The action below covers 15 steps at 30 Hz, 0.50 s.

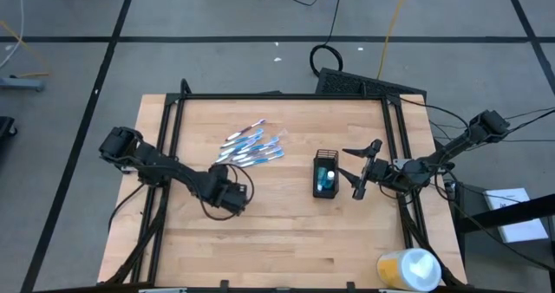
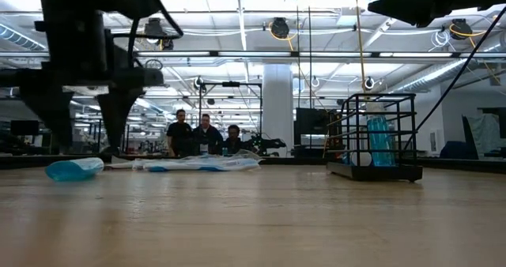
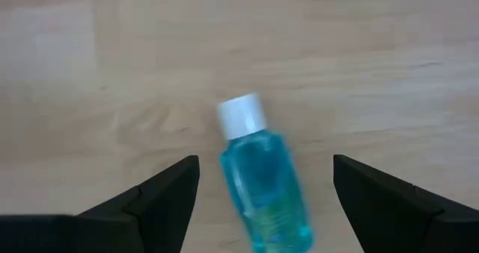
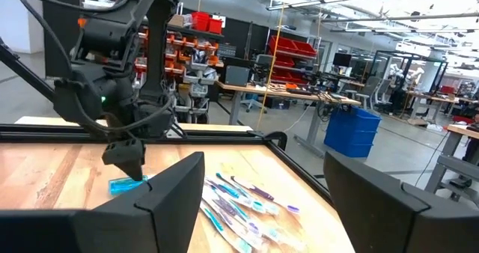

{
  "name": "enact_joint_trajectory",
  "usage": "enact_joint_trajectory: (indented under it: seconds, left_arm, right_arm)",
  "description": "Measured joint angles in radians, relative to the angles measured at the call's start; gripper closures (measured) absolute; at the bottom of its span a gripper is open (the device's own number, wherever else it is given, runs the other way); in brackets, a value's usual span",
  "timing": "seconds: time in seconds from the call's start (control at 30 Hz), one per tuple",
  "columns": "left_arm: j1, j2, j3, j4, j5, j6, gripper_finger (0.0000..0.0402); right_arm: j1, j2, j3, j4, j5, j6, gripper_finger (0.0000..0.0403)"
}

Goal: Pick & Place toothbrushing station
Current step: Put the mouthwash into the middle section of the mesh organizer

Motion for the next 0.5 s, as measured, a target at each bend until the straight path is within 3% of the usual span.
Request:
enact_joint_trajectory:
  seconds: [0.2,0.5]
  left_arm:
    - [-0.029,0.009,-0.049,0.066,0.124,-0.099,0.0092]
    - [-0.062,0.006,-0.132,0.218,0.034,-0.140,0.0092]
  right_arm:
    - [0.000,0.000,0.000,-0.003,0.000,0.000,0.0138]
    - [0.000,0.000,0.000,-0.006,-0.001,0.000,0.0138]
